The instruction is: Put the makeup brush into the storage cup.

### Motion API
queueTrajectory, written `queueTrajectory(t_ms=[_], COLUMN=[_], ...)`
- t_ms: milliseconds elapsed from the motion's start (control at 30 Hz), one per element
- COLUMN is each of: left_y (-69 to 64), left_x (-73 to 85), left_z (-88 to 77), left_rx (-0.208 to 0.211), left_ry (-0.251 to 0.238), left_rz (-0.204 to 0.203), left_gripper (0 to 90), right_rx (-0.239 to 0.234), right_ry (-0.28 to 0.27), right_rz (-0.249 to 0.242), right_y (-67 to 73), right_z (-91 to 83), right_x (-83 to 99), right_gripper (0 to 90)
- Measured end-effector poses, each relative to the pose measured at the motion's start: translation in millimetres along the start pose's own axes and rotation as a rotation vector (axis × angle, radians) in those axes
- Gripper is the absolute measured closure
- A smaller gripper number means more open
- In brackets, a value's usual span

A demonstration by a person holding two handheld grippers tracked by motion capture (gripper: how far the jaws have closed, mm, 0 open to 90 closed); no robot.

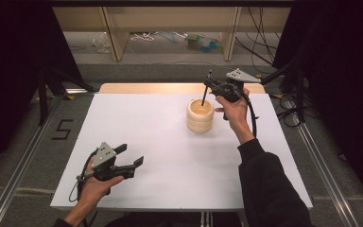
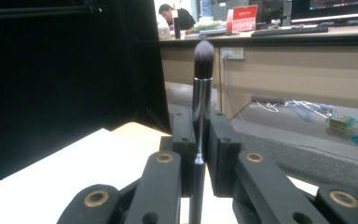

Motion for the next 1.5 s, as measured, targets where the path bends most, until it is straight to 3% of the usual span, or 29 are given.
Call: queueTrajectory(t_ms=[567, 933, 1200, 1267, 1333, 1433, 1500], left_y=[0.1, 0.2, 0.4, 0.3, 0.7, 0.9, 0.3], left_x=[-0.8, -1.6, -0.5, -1.0, -0.6, -1.2, -1.2], left_z=[-0.2, -0.4, -0.6, -0.2, -0.3, -0.6, -0.1], left_rx=[0.0, 0.0, -0.001, -0.003, -0.003, -0.002, -0.002], left_ry=[-0.004, -0.007, -0.003, -0.005, -0.003, -0.005, -0.005], left_rz=[0.002, 0.005, 0.009, -0.008, 0.002, 0.009, -0.004], left_gripper=[20.2, 20.2, 20.2, 20.2, 20.2, 20.2, 20.2], right_rx=[0.005, -0.003, -0.002, 0.004, 0.026, 0.048, 0.05], right_ry=[0.102, 0.16, 0.168, 0.186, 0.189, 0.166, 0.142], right_rz=[0.031, 0.033, 0.009, 0.027, 0.045, 0.073, 0.106], right_y=[-5.1, -4.8, -4.9, -5.0, -7.0, -8.3, -7.5], right_z=[9.2, 12.6, 15.5, 14.5, 13.8, 11.7, 9.6], right_x=[25.7, 39.3, 44.5, 46.1, 46.3, 40.6, 35.0], right_gripper=[83.5, 83.3, 82.3, 76.1, 64.9, 44.4, 39.1])
Point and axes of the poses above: each handheld gripper's, and its own axes: z roughly forward along the jaws, x roughly out of its underside, y roughly to its left, the point moved 9 cm from there along z, roughly forward along the jaws, and after that the axes turned 4 degrees about -x, right-handed, at the moved point
